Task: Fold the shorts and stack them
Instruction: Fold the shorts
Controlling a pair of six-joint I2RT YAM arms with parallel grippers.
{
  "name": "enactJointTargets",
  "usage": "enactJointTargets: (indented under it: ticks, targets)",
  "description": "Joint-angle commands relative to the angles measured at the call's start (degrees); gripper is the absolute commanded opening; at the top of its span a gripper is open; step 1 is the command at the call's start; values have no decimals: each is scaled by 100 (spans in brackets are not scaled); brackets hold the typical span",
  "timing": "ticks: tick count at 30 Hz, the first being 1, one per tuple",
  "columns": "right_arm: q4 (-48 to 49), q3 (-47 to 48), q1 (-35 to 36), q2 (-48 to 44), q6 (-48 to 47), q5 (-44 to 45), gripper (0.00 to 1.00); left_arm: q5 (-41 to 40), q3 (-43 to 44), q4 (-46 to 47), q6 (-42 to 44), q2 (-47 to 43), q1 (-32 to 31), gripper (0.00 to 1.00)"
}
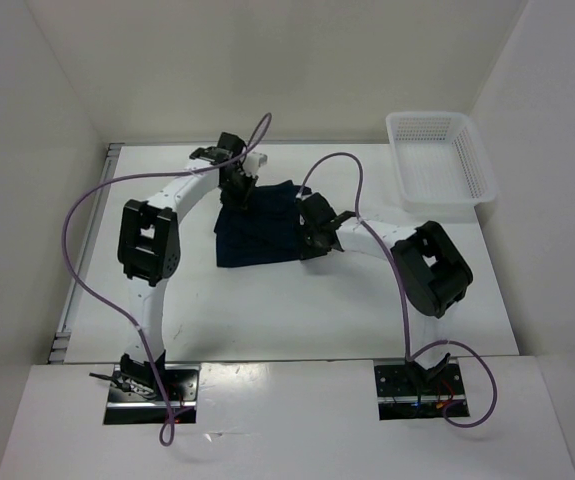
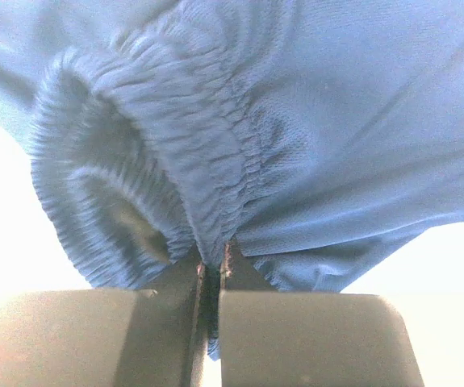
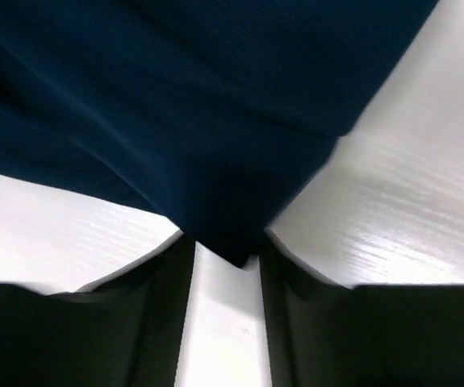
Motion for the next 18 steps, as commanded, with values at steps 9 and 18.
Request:
enactJointTargets:
  ticks: [9,18]
  targets:
    - [971,-368,-529,-181,426,-152,0,1181,-122,-534,21,-939,961,22]
    - [919,-474,-530,-305,294,-258,0,1393,-1448,62,21,-500,1534,38]
